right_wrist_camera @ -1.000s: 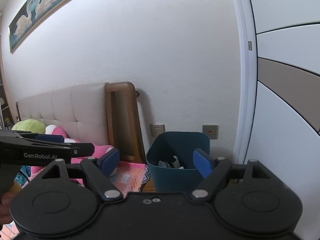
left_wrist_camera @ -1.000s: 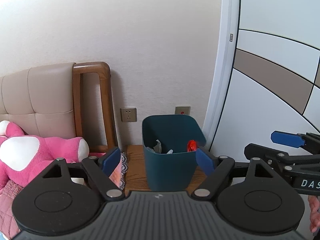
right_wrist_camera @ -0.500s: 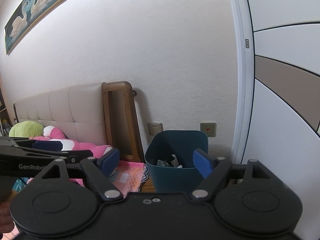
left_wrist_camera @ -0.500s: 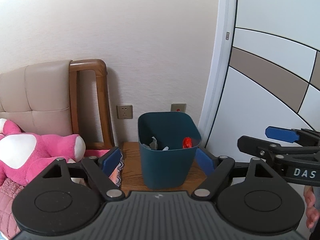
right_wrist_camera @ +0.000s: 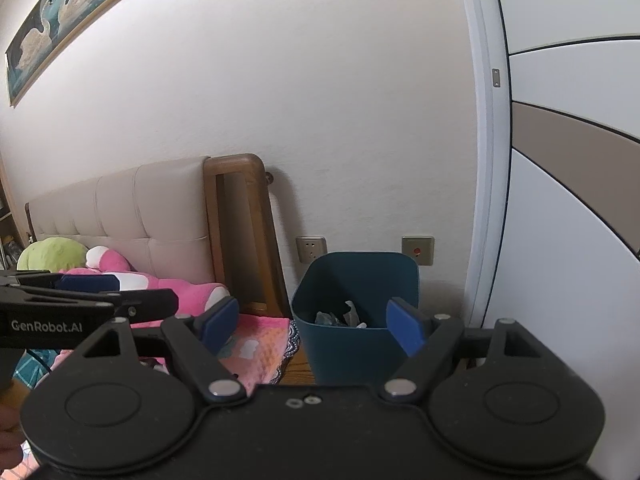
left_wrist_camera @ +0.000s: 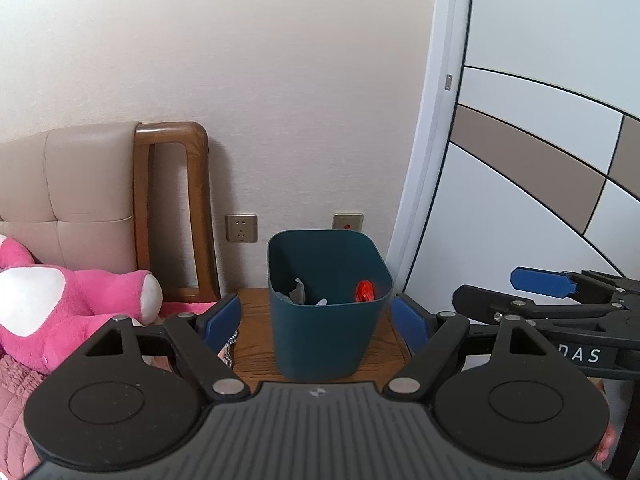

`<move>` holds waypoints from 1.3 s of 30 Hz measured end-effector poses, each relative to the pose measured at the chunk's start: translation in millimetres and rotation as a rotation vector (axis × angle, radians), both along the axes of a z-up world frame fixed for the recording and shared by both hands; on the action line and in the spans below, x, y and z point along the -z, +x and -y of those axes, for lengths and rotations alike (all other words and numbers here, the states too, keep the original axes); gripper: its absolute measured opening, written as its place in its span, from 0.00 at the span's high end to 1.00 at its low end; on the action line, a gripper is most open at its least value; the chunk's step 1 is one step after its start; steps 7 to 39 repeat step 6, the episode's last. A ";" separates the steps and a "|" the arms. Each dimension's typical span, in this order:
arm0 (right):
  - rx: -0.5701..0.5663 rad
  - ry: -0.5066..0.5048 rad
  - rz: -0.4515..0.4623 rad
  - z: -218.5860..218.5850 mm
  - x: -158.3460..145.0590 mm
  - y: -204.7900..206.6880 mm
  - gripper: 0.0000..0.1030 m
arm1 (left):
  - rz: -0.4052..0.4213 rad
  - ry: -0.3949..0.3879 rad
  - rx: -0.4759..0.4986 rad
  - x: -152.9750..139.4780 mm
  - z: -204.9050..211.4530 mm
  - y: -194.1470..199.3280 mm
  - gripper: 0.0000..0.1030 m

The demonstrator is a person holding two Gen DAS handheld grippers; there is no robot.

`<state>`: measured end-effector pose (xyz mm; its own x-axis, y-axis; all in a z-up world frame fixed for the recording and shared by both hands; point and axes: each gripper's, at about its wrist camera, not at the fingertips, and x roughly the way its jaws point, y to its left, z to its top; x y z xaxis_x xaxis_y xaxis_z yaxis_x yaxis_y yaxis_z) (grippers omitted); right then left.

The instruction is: Collect trash

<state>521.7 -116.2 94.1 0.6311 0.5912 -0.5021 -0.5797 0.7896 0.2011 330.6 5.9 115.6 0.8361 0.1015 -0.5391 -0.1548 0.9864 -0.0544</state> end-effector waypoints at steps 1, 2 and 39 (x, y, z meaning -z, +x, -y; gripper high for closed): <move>-0.003 0.000 -0.001 -0.1 0.3 0.1 0.21 | -0.004 0.001 -0.001 0.3 -0.1 0.2 0.20; -0.002 -0.002 -0.001 -0.6 0.5 0.6 0.21 | -0.006 -0.004 0.001 0.6 -0.2 0.0 0.20; -0.004 -0.004 -0.006 -1.2 1.2 1.4 0.21 | -0.022 -0.020 -0.004 2.1 -3.0 1.0 0.20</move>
